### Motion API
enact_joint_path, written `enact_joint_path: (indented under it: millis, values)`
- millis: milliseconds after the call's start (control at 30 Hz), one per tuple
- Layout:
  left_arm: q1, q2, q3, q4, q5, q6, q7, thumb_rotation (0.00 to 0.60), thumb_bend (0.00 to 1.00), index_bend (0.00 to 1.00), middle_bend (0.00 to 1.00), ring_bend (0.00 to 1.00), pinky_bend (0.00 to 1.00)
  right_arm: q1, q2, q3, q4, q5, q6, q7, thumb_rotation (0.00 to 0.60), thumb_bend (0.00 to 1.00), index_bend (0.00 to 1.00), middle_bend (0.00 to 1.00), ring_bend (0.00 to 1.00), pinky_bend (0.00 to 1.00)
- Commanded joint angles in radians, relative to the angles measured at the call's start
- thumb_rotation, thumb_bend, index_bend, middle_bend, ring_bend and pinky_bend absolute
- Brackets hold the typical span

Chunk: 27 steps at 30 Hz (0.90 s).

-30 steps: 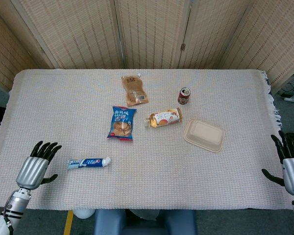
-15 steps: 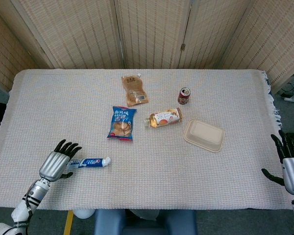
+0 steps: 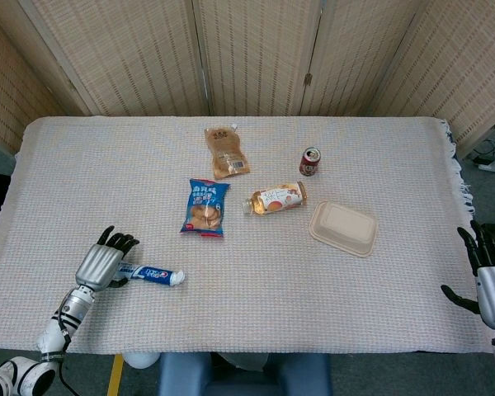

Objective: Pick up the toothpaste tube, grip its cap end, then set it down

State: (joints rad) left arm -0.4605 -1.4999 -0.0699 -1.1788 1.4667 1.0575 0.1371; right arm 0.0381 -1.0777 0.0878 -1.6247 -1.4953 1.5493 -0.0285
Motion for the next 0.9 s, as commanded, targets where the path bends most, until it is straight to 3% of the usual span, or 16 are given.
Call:
enact_joint_path:
  millis: [33,300,567,900]
  values:
    - [-0.006,-0.008,-0.008,0.014,-0.01,0.005,-0.002,0.6,0.22,0.27,0.24,0.2,0.08,0.0,-0.001,0.0,0.0,0.002,-0.002,0.0,0.6,0.2,0.0,0.02,0.05,0.04]
    - [-0.024,0.018,0.029,-0.038,0.018,-0.021,-0.032,0.6,0.23,0.34,0.28,0.22,0.09,0.001,0.0,-0.002,-0.001,0.003,-0.009,0.006,0.6,0.2,0.0,0.02,0.05,0.04]
    - [-0.04,0.009,0.043,-0.048,0.021,-0.036,-0.032,0.6,0.34,0.4,0.36,0.28,0.12,-0.001,-0.001,-0.002,0.003,0.006,-0.011,0.012,0.6,0.2,0.0,0.02,0.05,0.04]
    - [-0.054,-0.012,0.053,-0.038,0.036,-0.026,-0.04,0.6,0.38,0.46,0.45,0.36,0.16,-0.007,-0.009,-0.005,0.013,0.012,-0.009,0.011,0.6,0.2,0.0,0.02,0.05,0.04]
